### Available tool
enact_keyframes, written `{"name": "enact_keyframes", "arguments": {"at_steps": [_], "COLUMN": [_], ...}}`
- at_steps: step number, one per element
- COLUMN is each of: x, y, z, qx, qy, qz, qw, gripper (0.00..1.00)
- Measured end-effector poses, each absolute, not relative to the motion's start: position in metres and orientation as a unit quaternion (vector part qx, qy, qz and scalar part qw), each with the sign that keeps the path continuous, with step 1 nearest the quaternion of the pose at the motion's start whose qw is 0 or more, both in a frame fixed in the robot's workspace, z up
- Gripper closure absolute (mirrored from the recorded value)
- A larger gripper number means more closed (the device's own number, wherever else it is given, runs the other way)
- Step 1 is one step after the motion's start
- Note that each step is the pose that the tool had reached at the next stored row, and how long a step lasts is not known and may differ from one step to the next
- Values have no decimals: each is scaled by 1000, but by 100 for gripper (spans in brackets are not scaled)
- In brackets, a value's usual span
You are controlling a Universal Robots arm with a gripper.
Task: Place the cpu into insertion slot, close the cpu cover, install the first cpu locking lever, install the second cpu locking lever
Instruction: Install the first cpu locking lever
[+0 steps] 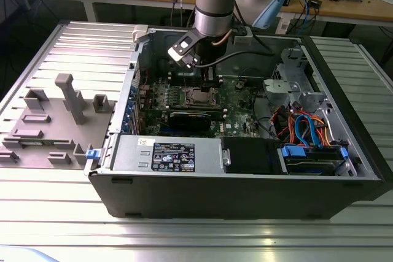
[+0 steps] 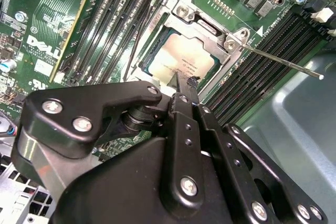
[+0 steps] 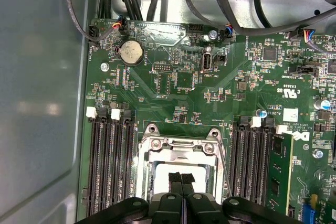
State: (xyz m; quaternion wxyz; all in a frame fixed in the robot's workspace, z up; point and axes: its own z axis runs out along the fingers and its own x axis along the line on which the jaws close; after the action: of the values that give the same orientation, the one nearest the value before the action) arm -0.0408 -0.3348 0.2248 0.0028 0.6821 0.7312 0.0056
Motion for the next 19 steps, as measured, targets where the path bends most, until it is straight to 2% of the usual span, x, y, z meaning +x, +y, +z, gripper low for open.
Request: {"name": "enact_keyframes", "arguments": {"at_steps": [19], "x": [-41], "y": [-335], "z": [225], "qx": [698], "qy": [716], "qz": [5], "qw": [3], "gripper": [89]}}
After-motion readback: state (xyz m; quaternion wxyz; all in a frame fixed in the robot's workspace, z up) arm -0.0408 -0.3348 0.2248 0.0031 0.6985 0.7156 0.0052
